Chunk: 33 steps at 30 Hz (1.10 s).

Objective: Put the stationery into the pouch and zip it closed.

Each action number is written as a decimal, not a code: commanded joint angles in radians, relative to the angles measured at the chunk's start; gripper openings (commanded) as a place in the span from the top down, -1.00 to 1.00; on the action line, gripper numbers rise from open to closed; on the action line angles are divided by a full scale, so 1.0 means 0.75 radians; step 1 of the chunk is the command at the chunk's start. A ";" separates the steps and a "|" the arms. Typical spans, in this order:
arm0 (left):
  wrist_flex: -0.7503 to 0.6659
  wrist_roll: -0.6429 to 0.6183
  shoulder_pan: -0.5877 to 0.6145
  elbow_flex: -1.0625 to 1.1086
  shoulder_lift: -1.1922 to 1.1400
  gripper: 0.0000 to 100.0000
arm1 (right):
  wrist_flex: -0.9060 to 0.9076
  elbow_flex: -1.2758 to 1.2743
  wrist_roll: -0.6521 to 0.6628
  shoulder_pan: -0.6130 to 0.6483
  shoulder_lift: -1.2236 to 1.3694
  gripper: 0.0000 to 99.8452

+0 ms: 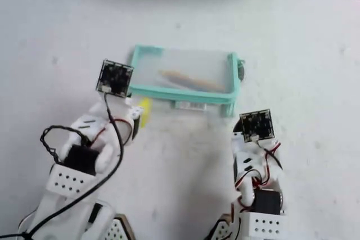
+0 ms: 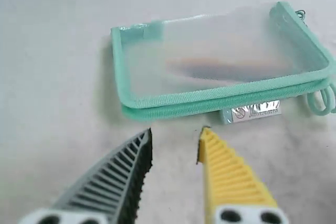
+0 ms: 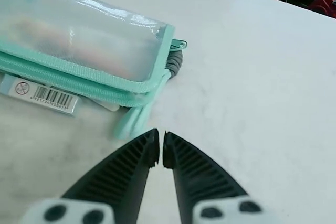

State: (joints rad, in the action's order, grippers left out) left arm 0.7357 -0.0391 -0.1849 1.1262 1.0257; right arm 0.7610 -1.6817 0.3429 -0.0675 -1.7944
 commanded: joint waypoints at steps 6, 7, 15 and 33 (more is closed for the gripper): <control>-0.037 -0.012 0.042 0.014 0.077 0.78 | 0.140 0.190 0.033 -0.013 -0.001 0.96; -0.037 -0.014 0.040 0.014 0.077 0.76 | 0.187 0.235 0.086 -0.001 -0.001 0.96; -0.006 -0.020 0.060 0.010 0.077 0.74 | 0.367 0.473 0.241 0.107 0.001 0.96; -0.110 0.016 0.244 0.014 0.085 0.95 | 0.506 1.232 0.110 0.111 1.126 0.96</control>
State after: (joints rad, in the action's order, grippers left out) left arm 0.7096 -0.0391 -0.0652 1.1492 1.0625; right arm 1.1446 -0.8608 0.4841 0.0092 -1.0717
